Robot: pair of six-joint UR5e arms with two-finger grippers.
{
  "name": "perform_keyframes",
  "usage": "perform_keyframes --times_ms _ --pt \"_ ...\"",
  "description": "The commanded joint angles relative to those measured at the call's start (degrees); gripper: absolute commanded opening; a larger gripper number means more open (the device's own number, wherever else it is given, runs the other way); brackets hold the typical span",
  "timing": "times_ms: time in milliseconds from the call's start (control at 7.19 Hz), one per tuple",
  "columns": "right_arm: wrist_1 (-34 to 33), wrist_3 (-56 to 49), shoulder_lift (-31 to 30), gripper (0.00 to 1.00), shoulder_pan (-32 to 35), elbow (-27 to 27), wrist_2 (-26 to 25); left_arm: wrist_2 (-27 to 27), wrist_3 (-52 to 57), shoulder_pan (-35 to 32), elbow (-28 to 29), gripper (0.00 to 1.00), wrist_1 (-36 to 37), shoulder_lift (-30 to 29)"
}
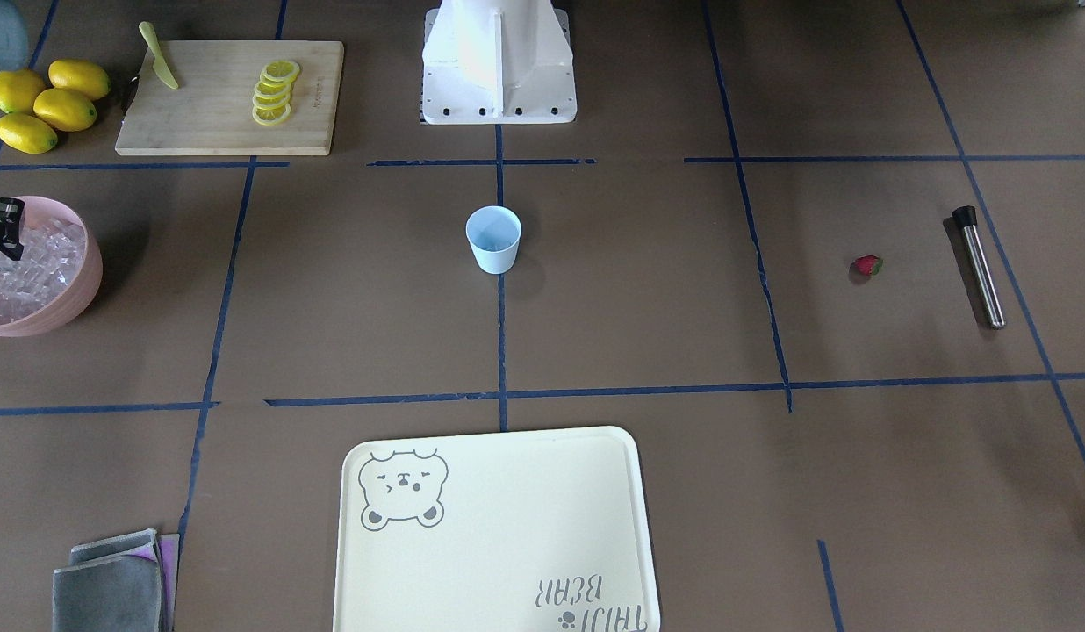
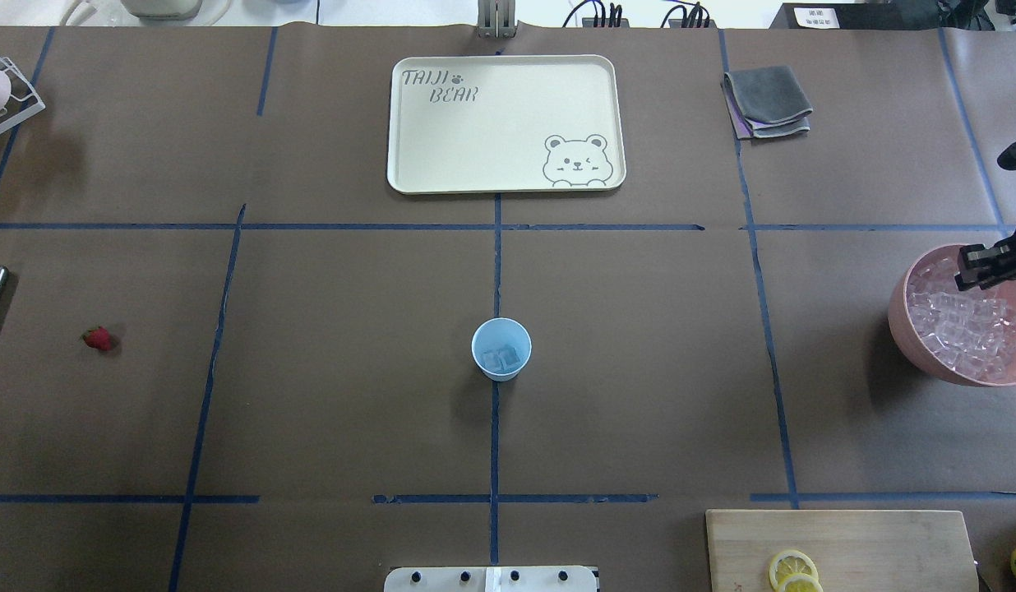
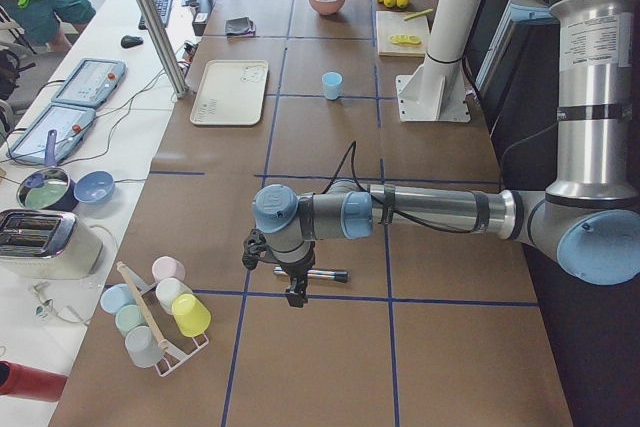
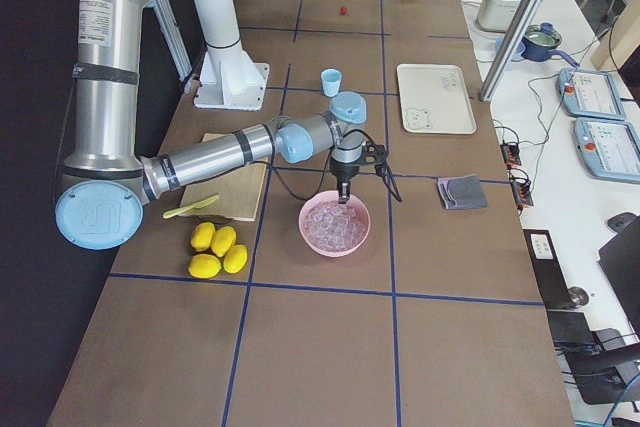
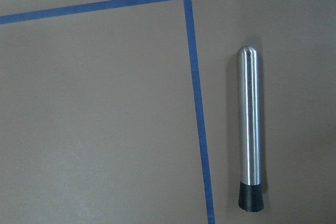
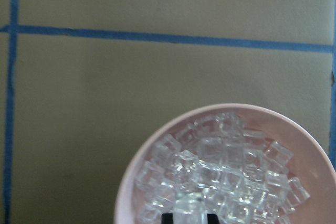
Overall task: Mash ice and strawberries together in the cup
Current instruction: 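Grasp a third ice cube from the pink bowl with the right gripper, then carry the third ice cube with the right gripper over the cup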
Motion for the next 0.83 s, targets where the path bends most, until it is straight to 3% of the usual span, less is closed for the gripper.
perform_keyframes --times_ms 0,278,556,695 --pt "-1.3 6.9 9.3 0.00 -0.2 1.4 2.6 0.0 0.0 0.0 -0.1 1.00 0.0 -0.1" --pt "-4.5 9.6 19.0 0.00 -8.5 1.4 1.1 0.0 -0.1 0.0 -1.5 1.00 0.0 -0.3" --pt "-8.0 9.6 28.5 0.00 -17.1 -0.1 -6.7 0.0 -0.1 0.0 -1.7 1.00 0.0 -0.3" --pt "-13.7 10.7 33.1 0.00 -19.4 -0.1 -8.0 0.0 -0.1 0.0 -1.7 1.00 0.0 -0.3"
